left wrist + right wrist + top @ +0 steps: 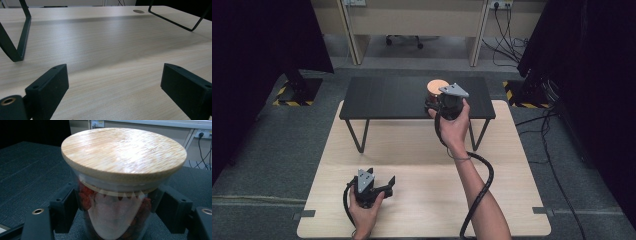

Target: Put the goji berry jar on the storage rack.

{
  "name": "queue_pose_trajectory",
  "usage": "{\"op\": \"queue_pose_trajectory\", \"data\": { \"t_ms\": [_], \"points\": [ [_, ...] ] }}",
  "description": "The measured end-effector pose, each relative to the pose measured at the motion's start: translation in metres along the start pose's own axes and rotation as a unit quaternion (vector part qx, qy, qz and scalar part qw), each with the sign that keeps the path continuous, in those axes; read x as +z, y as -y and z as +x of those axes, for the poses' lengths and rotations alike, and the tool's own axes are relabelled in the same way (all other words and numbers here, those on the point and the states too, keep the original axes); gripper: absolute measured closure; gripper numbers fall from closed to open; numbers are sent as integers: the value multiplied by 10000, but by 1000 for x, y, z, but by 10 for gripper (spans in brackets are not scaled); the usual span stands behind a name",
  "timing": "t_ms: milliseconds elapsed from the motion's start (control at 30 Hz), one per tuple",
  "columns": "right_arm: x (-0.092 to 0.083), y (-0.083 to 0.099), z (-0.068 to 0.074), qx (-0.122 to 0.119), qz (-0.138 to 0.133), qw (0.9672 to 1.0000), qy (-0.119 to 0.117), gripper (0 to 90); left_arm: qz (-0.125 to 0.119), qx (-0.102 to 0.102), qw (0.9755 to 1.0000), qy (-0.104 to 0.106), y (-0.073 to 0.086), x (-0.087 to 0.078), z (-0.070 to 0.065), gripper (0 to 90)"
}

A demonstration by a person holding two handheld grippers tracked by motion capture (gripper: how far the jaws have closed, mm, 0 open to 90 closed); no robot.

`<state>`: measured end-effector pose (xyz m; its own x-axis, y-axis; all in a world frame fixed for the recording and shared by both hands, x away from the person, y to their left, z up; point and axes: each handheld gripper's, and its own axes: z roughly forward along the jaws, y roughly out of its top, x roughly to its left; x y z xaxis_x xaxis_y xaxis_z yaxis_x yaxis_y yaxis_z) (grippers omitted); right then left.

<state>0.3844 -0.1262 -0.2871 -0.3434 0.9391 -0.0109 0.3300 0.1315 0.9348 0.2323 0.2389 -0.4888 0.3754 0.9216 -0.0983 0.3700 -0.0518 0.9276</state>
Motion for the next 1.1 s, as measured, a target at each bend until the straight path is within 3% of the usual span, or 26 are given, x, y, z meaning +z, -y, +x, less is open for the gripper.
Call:
{"op": "queue_pose_trajectory", "data": {
  "t_ms": [733,767,833,933,1100],
  "points": [
    [0,2,-2,-18,-43,10000,-39,255,-7,13,10000,2,0,0,0,70],
    [0,2,-3,-17,-40,10000,-61,239,-8,12,10000,4,0,0,0,70],
    [-3,3,-1,-17,-123,9999,-25,124,-10,10,10000,4,0,0,0,70],
    [-8,4,6,-175,-192,9996,79,10,-15,15,10000,1,0,0,-1,71],
    [-21,8,3,-203,-342,9992,1,3,-24,10,10000,3,1,0,0,72]
  ]
}}
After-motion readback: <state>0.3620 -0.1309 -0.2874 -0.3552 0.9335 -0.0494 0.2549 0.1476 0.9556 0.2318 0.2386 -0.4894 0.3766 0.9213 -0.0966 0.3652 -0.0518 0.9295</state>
